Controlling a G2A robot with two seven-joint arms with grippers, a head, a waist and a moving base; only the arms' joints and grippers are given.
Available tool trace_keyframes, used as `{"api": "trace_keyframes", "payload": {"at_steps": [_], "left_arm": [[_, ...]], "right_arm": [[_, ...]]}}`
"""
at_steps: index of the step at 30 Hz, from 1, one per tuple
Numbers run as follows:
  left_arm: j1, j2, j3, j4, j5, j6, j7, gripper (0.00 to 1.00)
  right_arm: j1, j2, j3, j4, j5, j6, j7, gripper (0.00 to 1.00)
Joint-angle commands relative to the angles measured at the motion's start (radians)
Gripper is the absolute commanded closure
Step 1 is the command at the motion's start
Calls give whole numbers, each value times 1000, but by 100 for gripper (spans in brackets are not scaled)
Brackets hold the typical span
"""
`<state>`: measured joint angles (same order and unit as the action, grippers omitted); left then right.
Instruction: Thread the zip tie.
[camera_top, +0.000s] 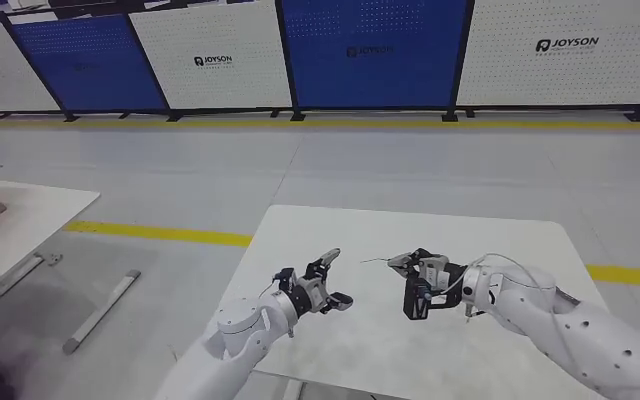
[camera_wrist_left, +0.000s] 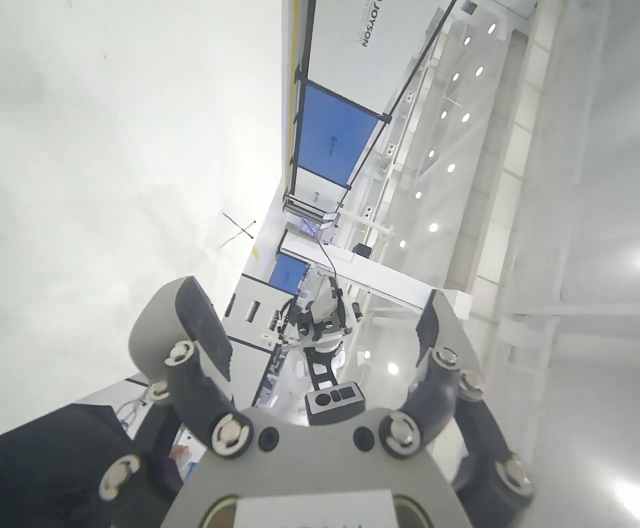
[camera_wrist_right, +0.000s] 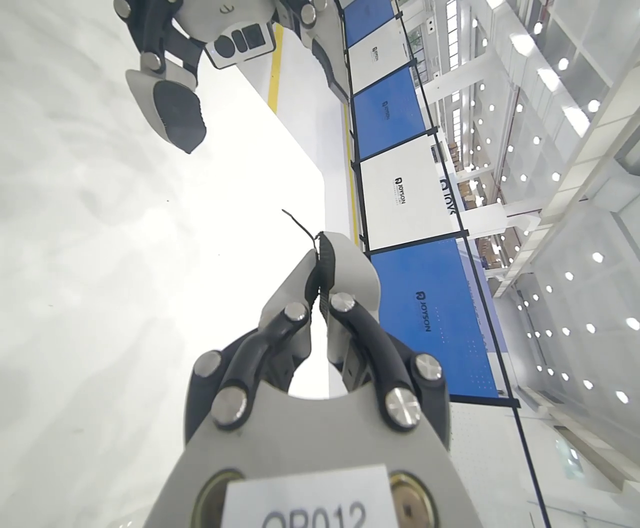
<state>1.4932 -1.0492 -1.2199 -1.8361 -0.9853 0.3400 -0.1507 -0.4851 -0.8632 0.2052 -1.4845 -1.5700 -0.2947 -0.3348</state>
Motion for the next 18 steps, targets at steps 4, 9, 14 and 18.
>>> {"api": "trace_keyframes", "payload": {"at_steps": [4, 9, 14, 18], "left_arm": [[-45, 10, 40, -1, -79, 0, 34, 0], [-99, 20, 92, 25, -129, 0, 85, 0], [-99, 20, 92, 25, -129, 0, 85, 0], [-99, 19, 94, 24, -125, -4, 86, 0]], "right_arm": [[22, -2, -16, -26, 0, -38, 20, 100], [36, -7, -31, -8, 0, -45, 6, 100], [36, -7, -31, -8, 0, -45, 6, 100], [36, -7, -31, -8, 0, -45, 6, 100]]}}
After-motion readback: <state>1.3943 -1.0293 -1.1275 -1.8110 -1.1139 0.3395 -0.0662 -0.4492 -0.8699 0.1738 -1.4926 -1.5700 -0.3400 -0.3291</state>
